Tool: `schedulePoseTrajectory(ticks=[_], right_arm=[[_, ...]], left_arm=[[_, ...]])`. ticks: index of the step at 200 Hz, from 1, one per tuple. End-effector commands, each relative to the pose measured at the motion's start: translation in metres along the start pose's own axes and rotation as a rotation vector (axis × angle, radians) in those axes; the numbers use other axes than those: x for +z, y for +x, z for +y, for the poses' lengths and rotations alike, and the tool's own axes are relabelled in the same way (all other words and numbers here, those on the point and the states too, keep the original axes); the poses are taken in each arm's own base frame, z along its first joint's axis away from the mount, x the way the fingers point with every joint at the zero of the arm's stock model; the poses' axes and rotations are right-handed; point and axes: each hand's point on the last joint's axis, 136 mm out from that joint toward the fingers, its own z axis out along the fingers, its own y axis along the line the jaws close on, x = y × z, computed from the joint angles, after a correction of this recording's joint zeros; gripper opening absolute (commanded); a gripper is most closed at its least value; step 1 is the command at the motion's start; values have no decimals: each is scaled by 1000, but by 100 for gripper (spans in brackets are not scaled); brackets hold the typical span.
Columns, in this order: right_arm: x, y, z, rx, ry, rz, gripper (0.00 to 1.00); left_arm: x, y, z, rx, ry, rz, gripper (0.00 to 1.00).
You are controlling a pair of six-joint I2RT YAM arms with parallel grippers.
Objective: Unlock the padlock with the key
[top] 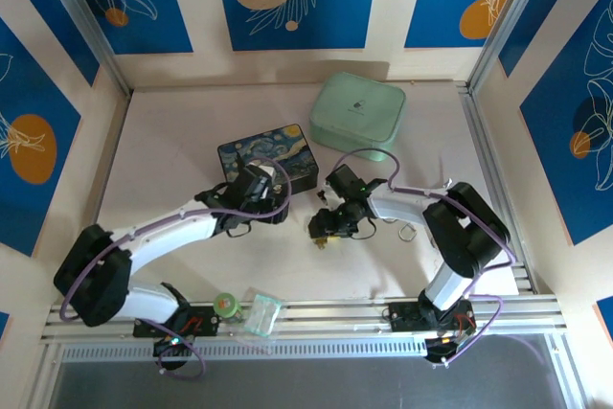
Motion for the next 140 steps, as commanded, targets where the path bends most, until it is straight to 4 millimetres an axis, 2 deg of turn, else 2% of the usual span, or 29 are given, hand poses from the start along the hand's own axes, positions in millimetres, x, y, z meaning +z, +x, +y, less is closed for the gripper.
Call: schedulePoseTrajectory(ticks=[1,6,12,15,17,36,50,68,80,88,97,109,126,140], right_arm=[[-16,4,-43,49,216,-31,59],[-20,-1,-41,43,219,-53,62],[-27,-7,-40,35,232,-87,82],[-30,-10,-40,32,243,-108,97],[-33,-14,-40,31,252,-126,100],[-64,-44,-43,-2,320,-295,99],[-91,-69,-40,-56,338,-420,99],[-133,-101,-47,-112,386,-601,99],[-161,-119,-59,-119,410,-717,99],[-172,-129,-68,-139,415,-766,99],[-180,-138,-80,-172,436,-809,99],[-191,-146,-106,-173,495,-846,100],[-208,-147,-143,-89,559,-884,99],[-214,-144,-166,-25,517,-941,100]], left_arm=[[-24,-10,-16,-9,120,-60,89],[-30,-13,-18,-13,132,-78,93],[-39,-17,-19,-11,143,-105,98],[-44,-21,-18,-10,142,-123,100],[-47,-23,-19,-8,144,-134,100],[-74,-41,0,-10,60,-256,100],[-95,-54,32,-34,-97,-363,99],[-121,-72,75,3,-324,-501,99],[-141,-85,102,33,-504,-620,99],[-148,-90,118,50,-592,-679,99],[-150,-91,138,32,-657,-693,99],[-147,-91,159,13,-711,-677,100],[-137,-84,188,30,-815,-667,100],[-127,-73,209,13,-854,-623,100]])
